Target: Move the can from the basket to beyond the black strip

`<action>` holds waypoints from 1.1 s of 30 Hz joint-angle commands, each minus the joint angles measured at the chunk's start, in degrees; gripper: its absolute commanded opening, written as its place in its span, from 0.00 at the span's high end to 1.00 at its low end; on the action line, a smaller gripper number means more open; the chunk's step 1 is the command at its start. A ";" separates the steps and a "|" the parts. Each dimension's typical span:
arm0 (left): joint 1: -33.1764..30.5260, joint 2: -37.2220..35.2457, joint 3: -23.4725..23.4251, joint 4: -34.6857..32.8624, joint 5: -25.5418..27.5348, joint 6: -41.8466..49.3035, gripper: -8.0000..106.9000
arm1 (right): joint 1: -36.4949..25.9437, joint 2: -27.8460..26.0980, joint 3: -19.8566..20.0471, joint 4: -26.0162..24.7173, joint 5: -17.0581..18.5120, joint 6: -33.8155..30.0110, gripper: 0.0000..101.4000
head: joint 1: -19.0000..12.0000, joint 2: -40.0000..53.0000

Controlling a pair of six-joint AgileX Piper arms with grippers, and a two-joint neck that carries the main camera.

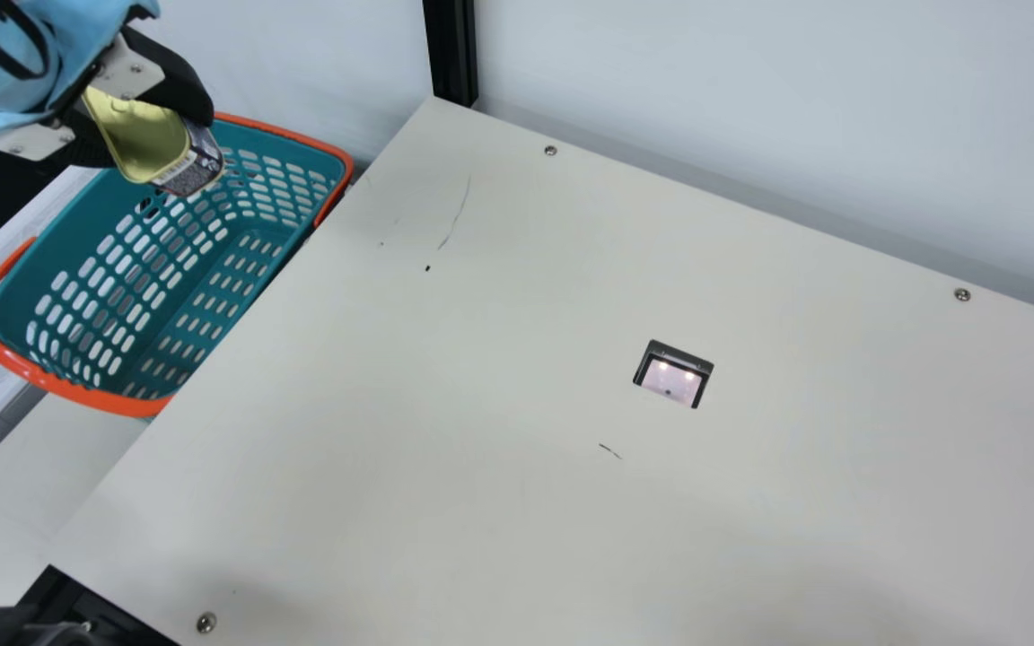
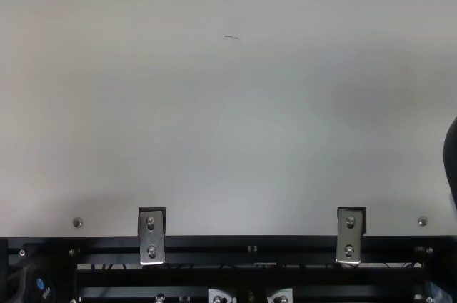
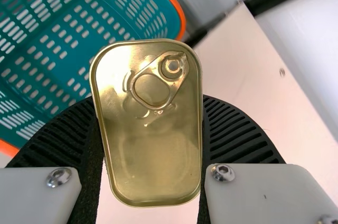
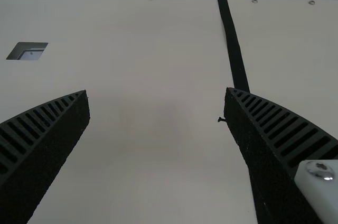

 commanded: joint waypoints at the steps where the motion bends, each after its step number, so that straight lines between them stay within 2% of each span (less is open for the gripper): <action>1: -0.83 -1.09 -0.41 -0.28 4.13 0.90 0.84 | 0.00 0.00 0.00 0.00 0.00 0.00 0.00 | -1.91 0.76; 4: -2.27 -2.29 -0.73 -0.49 7.20 1.83 0.84 | 0.00 0.00 0.00 0.00 0.00 0.00 0.00 | -1.91 0.76; 13: -9.26 -4.01 7.01 -5.44 7.20 3.51 0.84 | 0.00 0.00 0.00 0.00 0.00 0.00 0.00 | -1.91 0.76; 20: -14.39 -4.24 10.58 -10.76 7.20 1.25 0.84 | 0.00 0.00 0.00 0.00 0.00 0.00 0.00 | -1.91 0.76; 33: -15.04 -4.67 10.31 -11.00 7.20 -0.41 0.84 | 0.00 0.00 0.00 0.00 0.00 0.00 0.00 | -1.91 0.76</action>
